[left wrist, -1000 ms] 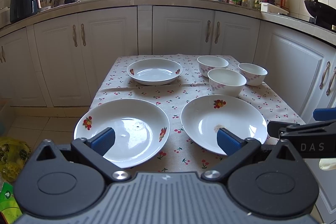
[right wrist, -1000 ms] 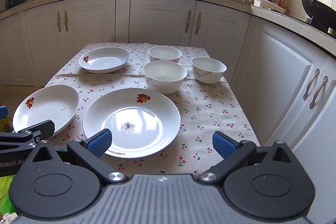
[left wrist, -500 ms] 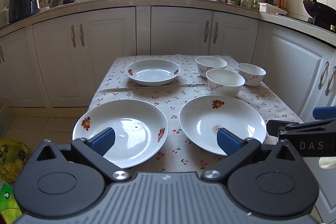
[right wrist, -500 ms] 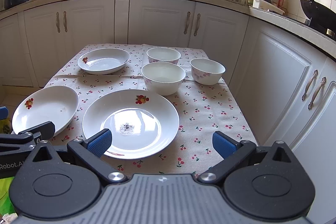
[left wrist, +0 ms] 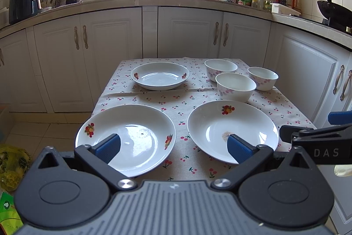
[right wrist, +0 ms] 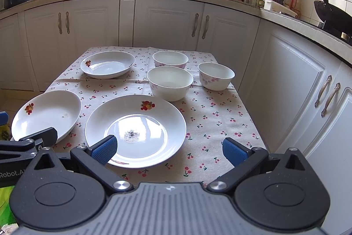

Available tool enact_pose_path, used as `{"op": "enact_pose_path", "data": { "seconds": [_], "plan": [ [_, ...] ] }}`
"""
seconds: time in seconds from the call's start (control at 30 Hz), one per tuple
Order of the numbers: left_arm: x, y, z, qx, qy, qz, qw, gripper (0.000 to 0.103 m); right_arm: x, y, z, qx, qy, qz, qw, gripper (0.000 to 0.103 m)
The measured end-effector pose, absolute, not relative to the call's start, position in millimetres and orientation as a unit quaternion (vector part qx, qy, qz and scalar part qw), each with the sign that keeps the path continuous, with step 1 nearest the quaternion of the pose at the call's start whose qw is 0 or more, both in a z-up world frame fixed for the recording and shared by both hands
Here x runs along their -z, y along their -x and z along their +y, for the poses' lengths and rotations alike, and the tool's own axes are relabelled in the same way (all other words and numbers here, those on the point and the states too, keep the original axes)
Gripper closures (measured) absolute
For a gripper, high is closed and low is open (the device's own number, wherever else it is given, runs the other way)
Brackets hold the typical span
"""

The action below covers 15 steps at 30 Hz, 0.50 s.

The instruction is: Organize plates and bowls

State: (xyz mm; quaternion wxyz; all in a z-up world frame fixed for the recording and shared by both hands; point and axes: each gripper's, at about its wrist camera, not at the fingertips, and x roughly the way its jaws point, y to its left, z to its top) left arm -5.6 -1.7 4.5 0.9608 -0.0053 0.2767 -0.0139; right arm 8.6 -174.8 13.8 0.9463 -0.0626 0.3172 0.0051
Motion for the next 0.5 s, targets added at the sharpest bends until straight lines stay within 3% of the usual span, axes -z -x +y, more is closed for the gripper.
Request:
{"op": "enact_pose_path", "data": {
  "seconds": [0.5],
  "plan": [
    [-4.0, 3.6, -3.0, 0.017, 0.008, 0.278, 0.960, 0.001, -13.1, -8.6, -173.8, -0.003, 0.066, 0.316, 0.947, 0.000]
  ]
}}
